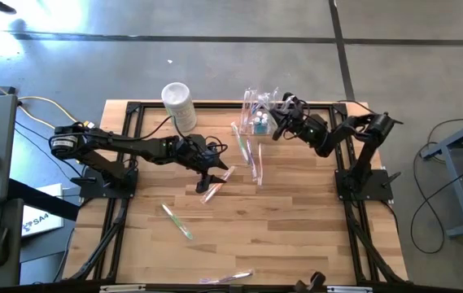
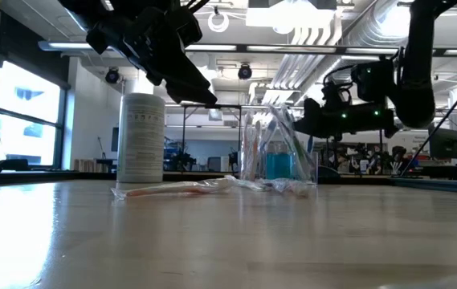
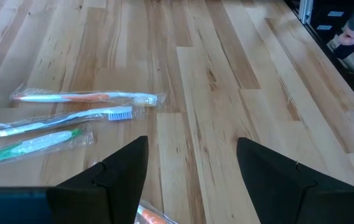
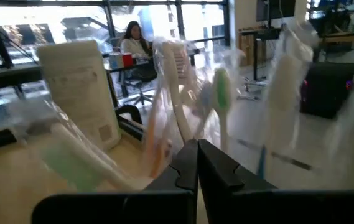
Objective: Pick & Place toothbrushing station
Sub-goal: Put the violet toothbrush into the transparent organizer, then put the orange toothbrush into the transparent organizer
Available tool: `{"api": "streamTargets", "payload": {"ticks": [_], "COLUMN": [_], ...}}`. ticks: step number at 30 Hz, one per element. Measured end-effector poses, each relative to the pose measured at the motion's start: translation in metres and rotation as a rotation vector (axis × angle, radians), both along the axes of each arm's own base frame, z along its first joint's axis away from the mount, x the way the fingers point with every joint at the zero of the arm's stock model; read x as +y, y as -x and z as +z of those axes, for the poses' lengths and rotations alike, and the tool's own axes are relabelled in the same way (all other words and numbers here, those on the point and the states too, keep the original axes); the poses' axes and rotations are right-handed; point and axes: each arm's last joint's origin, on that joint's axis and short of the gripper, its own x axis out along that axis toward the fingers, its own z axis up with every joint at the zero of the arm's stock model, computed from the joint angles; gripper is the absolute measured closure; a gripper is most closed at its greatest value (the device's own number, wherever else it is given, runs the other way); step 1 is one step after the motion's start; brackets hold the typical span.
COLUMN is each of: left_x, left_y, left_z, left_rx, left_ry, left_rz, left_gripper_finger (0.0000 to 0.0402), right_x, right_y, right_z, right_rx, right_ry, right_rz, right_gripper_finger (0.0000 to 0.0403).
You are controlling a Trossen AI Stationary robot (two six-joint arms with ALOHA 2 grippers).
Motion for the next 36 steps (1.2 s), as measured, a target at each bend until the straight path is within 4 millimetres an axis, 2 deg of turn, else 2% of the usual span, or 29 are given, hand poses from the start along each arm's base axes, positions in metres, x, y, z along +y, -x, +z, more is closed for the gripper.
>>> {"api": "streamTargets", "payload": {"ticks": [11,22,30,33,36], "left_x": [0.000,0.000,0.000,0.000,0.000], "left_y": [0.000,0.000,0.000,0.000,0.000], "left_z": [0.000,0.000,0.000,0.000,0.000], "left_rx": [0.001,0.000,0.000,0.000,0.000], "left_ry": [0.000,-0.001,-0.001,-0.001,0.000], "left_rz": [0.000,-0.001,0.000,0.000,0.000], "left_gripper_finger": [0.0162,0.0162,0.0162,0.0162,0.0162], "right_x": [0.015,0.026,0.031,0.034,0.037], "right_y": [0.021,0.020,0.019,0.019,0.020], "right_z": [-0.017,-0.022,0.000,0.008,0.015], "right_rx": [0.075,0.076,0.011,0.009,0.021], "right_ry": [-0.059,-0.099,-0.053,-0.052,-0.059], "right_rz": [-0.095,-0.118,-0.095,-0.083,-0.073], "right_gripper_finger": [0.0400,0.0400,0.0394,0.0370,0.0326]}}
